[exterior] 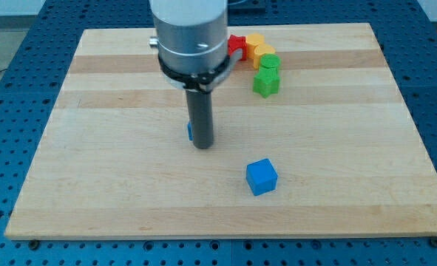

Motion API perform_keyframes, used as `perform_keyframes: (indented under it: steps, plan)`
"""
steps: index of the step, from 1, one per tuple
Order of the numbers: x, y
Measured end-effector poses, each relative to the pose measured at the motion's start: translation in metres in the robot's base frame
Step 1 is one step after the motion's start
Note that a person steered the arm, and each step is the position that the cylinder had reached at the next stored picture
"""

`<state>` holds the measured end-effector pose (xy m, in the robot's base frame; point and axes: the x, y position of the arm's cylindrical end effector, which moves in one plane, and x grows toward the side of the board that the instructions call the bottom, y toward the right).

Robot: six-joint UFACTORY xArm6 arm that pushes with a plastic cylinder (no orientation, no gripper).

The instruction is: Move the blue triangle towards the left side of the green star

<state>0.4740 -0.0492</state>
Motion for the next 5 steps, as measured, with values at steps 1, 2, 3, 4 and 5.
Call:
perform_keyframes:
  steps: [1, 2, 3, 4, 5]
  plan:
    - [-0.02, -0.023]
    - [-0.041, -0.032]
    - [-0.058, -0.03]
    - [-0.076, -0.025]
    - [-0.091, -0.022]
